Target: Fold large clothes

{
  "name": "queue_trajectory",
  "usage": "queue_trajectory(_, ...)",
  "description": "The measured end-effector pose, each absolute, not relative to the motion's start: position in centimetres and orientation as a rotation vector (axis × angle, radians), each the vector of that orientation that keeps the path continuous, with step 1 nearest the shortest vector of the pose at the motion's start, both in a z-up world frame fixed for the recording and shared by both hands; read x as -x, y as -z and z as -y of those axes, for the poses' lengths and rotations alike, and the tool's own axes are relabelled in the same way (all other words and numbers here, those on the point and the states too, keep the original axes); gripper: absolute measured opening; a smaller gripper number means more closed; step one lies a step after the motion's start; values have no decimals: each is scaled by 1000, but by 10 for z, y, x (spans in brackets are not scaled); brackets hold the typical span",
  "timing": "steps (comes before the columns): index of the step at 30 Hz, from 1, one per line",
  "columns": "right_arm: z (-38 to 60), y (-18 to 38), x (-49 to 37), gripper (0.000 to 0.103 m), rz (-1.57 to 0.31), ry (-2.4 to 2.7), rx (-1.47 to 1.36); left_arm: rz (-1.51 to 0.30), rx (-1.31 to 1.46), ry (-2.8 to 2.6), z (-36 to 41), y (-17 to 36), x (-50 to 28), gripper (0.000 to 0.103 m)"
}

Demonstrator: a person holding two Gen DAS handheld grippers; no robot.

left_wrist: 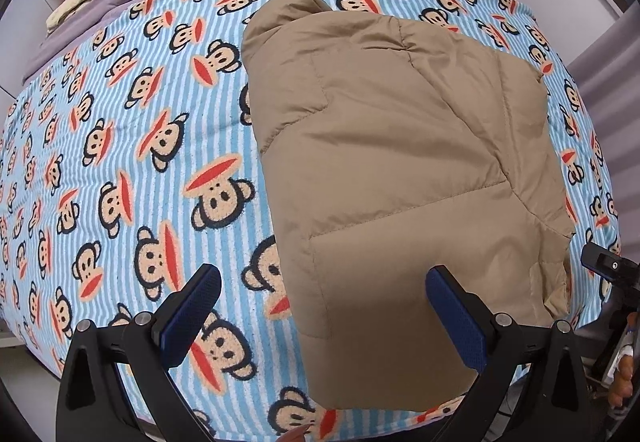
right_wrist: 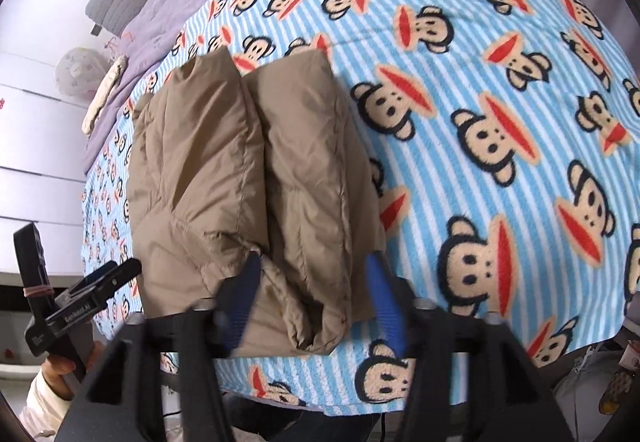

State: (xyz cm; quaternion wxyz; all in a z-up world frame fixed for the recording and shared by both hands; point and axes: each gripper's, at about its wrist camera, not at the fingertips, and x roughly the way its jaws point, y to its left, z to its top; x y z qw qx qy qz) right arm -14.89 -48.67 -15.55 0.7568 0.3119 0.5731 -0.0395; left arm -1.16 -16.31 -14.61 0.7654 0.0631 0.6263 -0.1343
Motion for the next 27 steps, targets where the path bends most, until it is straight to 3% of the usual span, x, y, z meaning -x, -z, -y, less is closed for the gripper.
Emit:
queue_trajectory(4,489,161,143,65,-1273,86,-675,-1371,-120,286,161,149,10,103)
queue_trajectory(8,490,164,136,82,-1278,80,-667,-1378,-116,294,162,150,7,103)
queue_trajectory(13,500,168,132,84,-1260,81,-713,-1387,-123,307,165,152,5,103)
queue_trajectory(15,502,170,129,103,-1259,70,-728,-1389,-119,306,165,152,4,103)
queue_trajectory(27,503,176,110,103,-1313,22,-711,-1398,-119,308,165,153,0,103)
